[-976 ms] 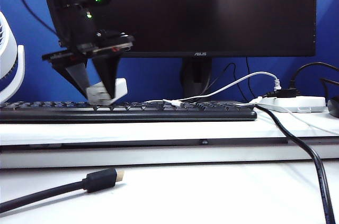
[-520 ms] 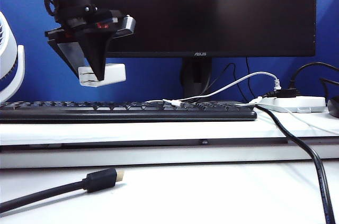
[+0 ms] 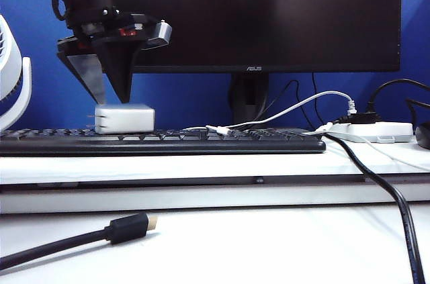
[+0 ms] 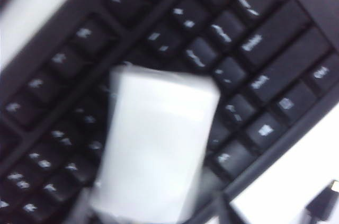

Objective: Pick up the Type-C charging cable and the charging base, insert one end of the Type-C charger into the corresponding slot on the base, and finally place the plugged-in charger back on the table.

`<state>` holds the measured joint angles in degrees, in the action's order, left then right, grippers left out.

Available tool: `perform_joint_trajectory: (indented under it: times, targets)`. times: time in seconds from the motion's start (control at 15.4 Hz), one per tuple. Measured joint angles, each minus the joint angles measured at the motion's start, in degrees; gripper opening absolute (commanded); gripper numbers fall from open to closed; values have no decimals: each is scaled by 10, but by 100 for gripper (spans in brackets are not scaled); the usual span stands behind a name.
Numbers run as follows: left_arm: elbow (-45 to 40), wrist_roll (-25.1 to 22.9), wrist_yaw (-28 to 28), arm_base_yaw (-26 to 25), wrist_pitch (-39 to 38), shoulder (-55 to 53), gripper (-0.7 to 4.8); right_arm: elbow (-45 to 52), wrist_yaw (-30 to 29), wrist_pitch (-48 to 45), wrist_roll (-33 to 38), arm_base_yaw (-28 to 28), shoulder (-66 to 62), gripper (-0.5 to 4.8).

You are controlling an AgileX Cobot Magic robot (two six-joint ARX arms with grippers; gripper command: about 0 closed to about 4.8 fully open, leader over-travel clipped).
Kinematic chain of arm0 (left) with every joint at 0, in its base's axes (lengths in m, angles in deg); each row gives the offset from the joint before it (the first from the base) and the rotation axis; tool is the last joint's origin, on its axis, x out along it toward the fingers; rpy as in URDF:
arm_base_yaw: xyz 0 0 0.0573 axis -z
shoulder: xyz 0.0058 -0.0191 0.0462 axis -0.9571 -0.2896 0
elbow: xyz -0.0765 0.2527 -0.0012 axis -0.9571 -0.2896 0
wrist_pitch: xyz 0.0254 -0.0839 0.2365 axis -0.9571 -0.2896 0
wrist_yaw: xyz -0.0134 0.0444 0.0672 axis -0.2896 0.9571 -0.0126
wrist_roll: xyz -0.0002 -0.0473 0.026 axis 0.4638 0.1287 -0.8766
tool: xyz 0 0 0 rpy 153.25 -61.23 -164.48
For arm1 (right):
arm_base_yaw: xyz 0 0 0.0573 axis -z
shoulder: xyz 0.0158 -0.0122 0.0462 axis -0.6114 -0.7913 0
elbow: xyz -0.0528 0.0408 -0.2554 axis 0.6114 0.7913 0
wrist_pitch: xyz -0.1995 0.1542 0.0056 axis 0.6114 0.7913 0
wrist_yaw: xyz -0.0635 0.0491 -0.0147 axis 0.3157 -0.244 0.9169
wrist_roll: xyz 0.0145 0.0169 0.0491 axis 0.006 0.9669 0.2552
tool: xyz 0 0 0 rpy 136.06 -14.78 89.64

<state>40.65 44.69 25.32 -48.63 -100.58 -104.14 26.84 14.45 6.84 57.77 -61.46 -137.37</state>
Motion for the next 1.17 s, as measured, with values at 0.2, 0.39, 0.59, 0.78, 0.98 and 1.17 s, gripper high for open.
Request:
perform_joint_trajectory:
  times: [0.2, 0.39, 0.59, 0.78, 0.98, 1.17]
  targets:
    - [0, -1, 1, 0, 7, 0, 408, 0, 0, 0, 2, 0, 0, -1]
    - [0, -22, 2, 0, 22, 0, 479, 0, 0, 0, 4, 0, 0, -1]
    - [0, -106, 2, 0, 21, 0, 479, 0, 0, 0, 5, 0, 0, -1]
    - [0, -182, -24, 0, 23, 0, 479, 0, 0, 0, 5, 0, 0, -1]
    - [0, -208, -41, 0, 36, 0, 479, 0, 0, 0, 5, 0, 0, -1]
    - [0, -209, -41, 0, 38, -25, 479, 0, 0, 0, 5, 0, 0, -1]
